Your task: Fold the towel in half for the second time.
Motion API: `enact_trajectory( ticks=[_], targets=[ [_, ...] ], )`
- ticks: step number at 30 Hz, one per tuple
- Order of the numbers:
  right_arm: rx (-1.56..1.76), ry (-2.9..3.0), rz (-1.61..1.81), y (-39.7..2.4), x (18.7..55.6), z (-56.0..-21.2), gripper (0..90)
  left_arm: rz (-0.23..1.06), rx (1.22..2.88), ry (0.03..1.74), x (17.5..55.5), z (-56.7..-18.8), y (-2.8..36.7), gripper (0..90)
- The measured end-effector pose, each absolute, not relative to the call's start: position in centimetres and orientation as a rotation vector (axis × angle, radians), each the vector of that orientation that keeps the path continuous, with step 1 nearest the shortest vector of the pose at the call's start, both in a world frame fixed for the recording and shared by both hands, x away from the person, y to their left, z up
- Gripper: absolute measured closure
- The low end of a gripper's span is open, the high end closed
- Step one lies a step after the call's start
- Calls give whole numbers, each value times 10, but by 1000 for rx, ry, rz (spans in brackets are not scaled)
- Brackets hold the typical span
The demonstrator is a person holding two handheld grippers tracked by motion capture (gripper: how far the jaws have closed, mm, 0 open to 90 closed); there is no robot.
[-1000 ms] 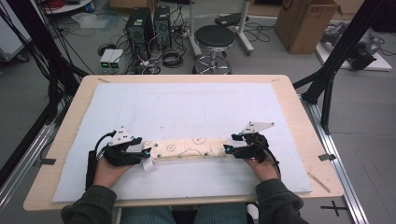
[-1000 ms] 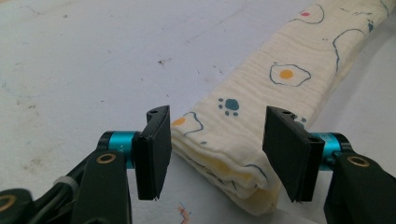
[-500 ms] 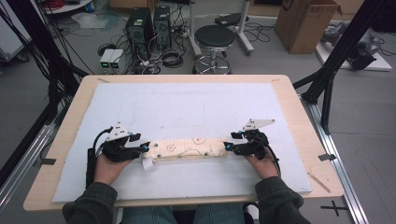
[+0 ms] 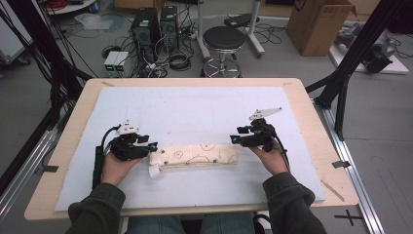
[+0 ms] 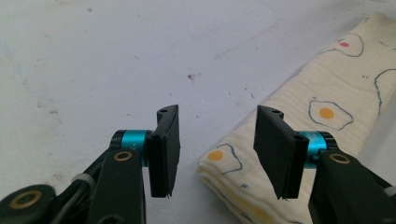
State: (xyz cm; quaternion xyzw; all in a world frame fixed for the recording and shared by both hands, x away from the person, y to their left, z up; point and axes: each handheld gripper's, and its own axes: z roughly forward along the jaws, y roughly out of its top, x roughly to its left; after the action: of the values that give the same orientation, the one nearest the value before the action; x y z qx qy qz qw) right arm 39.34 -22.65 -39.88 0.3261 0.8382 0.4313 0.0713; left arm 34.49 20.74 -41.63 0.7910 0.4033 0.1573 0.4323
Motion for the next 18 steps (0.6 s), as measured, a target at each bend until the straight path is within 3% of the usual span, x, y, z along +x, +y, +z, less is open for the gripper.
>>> enact_trajectory(
  ticks=[18],
  targets=[
    [1046,2607,1218,-223,396,-432,553,312,2108,1006,350,-435,199,556]
  ],
)
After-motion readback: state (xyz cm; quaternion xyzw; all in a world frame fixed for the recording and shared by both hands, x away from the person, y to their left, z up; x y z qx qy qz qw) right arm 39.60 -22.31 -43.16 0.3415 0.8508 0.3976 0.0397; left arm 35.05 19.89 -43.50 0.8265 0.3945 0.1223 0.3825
